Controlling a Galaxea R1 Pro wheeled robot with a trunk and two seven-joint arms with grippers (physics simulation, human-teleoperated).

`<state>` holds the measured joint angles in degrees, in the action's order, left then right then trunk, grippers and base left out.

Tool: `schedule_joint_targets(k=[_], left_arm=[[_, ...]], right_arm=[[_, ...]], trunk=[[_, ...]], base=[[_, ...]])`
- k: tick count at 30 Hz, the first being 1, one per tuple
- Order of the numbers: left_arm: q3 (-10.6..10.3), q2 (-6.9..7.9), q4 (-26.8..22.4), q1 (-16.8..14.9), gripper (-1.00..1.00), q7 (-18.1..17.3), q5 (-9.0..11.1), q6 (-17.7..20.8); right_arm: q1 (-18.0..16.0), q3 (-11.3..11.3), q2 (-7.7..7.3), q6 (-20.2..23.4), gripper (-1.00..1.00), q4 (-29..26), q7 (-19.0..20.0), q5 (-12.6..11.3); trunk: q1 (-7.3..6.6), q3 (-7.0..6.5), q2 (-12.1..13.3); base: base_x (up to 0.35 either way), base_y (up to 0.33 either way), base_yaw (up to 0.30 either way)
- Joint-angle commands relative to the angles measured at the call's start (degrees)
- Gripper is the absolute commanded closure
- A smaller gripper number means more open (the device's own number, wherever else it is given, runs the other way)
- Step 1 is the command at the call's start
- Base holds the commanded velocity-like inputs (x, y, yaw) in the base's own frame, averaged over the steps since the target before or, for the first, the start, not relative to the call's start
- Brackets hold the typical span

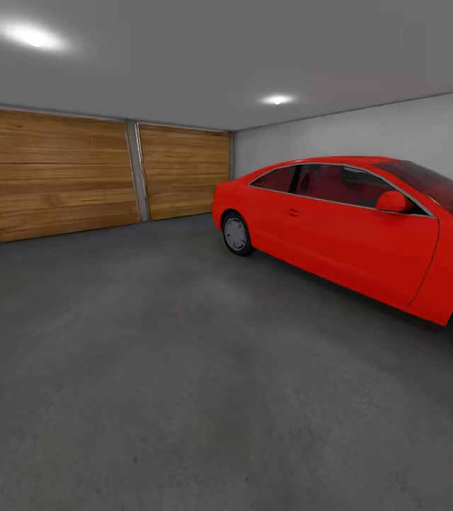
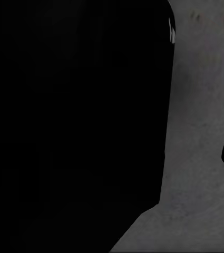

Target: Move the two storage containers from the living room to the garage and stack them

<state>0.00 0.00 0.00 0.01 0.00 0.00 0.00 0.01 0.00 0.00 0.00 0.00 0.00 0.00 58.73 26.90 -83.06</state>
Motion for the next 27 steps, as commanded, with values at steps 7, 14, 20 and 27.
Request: schedule_joint_targets(k=[7, 14, 20, 27], left_arm=[[0.30, 0.13, -1.20, -0.09, -1.00, 0.23, 0.22, -0.68], [0.43, 0.10, -2.46, -0.09, -1.00, 0.24, 0.26, -0.96], [0.65, 0.00, -2.46, -0.09, -1.00, 0.26, 0.31, -0.97], [0.79, -0.06, -2.55, -0.09, -1.00, 0.11, 0.59, -0.97]], right_arm=[[-0.09, 2.27, -0.13, -0.78, -1.00, -0.75, -0.05, 0.22], [-0.09, 4.53, 0.15, -2.52, -1.00, -0.88, 0.18, -2.02], [-0.09, 6.44, 0.09, -2.55, -1.00, -0.88, 0.18, -3.95], [-0.09, 20.65, 0.09, -2.55, -1.00, -0.88, 0.11, -8.18]], trunk=[[0.00, 0.03, -0.02], [0.00, 0.03, -0.02], [0.00, 0.03, -0.02], [0.00, 0.03, -0.02]], base=[[0.000, 0.000, 0.000], [0.000, 0.000, 0.054], [0.000, 0.000, 0.251], [0.000, 0.000, 0.271]])
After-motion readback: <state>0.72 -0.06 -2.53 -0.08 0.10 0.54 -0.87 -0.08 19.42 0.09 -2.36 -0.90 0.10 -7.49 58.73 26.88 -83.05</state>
